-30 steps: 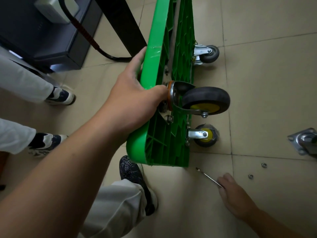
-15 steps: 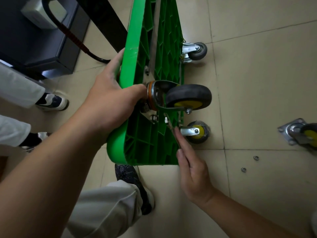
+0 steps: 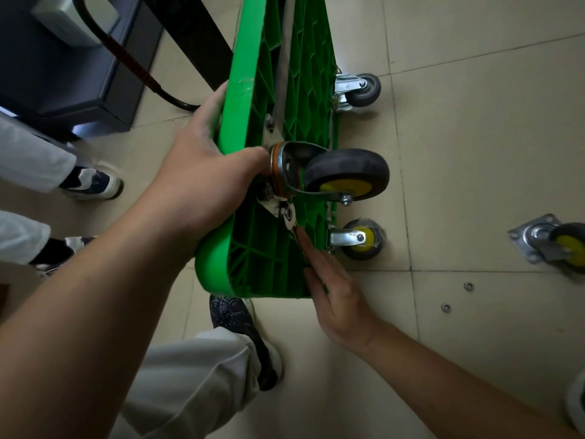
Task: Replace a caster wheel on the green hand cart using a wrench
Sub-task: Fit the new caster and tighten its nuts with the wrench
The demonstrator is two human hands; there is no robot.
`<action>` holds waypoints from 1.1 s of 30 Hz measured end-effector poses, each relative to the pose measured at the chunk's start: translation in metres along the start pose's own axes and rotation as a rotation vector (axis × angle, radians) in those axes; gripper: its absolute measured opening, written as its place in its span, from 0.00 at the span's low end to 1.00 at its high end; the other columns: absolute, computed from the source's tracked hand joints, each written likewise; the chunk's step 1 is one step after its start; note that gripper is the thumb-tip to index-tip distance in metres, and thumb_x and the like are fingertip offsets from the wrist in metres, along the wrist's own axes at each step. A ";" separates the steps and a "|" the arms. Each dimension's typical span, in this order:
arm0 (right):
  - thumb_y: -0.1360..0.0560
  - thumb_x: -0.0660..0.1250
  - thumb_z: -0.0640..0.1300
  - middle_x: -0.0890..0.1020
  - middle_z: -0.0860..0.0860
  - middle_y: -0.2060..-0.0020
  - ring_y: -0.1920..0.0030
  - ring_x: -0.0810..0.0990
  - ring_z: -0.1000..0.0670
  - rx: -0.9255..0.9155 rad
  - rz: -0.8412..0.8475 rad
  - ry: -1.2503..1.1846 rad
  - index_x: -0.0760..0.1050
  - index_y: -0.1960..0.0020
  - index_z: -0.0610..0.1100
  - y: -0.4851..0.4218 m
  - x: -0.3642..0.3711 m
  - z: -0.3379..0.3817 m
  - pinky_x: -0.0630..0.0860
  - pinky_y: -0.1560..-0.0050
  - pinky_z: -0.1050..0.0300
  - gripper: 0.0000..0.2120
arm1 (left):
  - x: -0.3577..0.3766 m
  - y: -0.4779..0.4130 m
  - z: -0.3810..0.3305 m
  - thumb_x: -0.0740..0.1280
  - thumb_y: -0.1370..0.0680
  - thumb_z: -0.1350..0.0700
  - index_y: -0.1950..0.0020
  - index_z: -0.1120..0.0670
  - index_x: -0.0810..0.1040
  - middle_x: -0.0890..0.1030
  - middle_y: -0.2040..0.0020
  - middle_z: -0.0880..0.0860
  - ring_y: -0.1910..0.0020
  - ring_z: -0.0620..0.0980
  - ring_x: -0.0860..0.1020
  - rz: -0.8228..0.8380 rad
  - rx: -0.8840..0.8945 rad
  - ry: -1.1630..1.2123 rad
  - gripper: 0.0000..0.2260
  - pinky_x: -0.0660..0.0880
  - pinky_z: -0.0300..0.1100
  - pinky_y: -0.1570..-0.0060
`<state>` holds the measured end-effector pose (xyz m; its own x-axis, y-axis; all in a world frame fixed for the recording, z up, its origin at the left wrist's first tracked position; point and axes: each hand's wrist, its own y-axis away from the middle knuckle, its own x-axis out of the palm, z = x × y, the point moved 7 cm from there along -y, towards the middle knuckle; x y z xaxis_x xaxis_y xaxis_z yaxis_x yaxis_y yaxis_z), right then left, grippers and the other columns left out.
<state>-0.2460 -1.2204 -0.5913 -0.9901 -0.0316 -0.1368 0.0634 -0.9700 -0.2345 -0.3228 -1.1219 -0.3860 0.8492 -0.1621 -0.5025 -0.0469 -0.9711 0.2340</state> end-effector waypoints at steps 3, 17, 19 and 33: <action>0.17 0.58 0.33 0.76 0.39 0.34 0.33 0.75 0.45 0.019 0.021 -0.004 0.55 0.19 0.52 -0.004 -0.003 0.003 0.66 0.29 0.60 0.31 | 0.000 0.000 -0.001 0.67 0.22 0.67 0.30 0.38 0.67 0.81 0.68 0.34 0.72 0.39 0.80 -0.003 0.015 -0.009 0.30 0.75 0.32 0.73; 0.17 0.61 0.41 0.72 0.48 0.77 0.79 0.68 0.50 0.538 -0.098 -0.524 0.63 0.24 0.58 0.001 -0.002 0.115 0.67 0.78 0.61 0.25 | -0.003 0.001 0.001 0.69 0.24 0.67 0.24 0.43 0.69 0.83 0.63 0.43 0.69 0.39 0.81 -0.045 0.013 0.029 0.33 0.76 0.32 0.71; 0.17 0.60 0.40 0.72 0.48 0.76 0.80 0.68 0.50 0.524 -0.081 -0.483 0.61 0.23 0.59 -0.002 -0.002 0.125 0.67 0.79 0.61 0.25 | -0.003 0.000 0.001 0.69 0.24 0.68 0.24 0.44 0.69 0.84 0.64 0.42 0.69 0.38 0.81 -0.045 0.019 0.034 0.32 0.76 0.32 0.70; 0.16 0.54 0.36 0.71 0.46 0.27 0.30 0.74 0.42 -0.060 -0.055 0.049 0.54 0.20 0.44 0.006 -0.022 0.040 0.66 0.27 0.59 0.26 | -0.001 -0.001 0.001 0.69 0.24 0.68 0.22 0.43 0.66 0.83 0.59 0.44 0.69 0.39 0.82 -0.030 0.010 0.054 0.35 0.76 0.32 0.71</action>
<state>-0.2290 -1.2349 -0.5512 -0.9850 0.0348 -0.1689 0.0177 -0.9539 -0.2996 -0.3240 -1.1205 -0.3866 0.8776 -0.1230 -0.4633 -0.0256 -0.9771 0.2111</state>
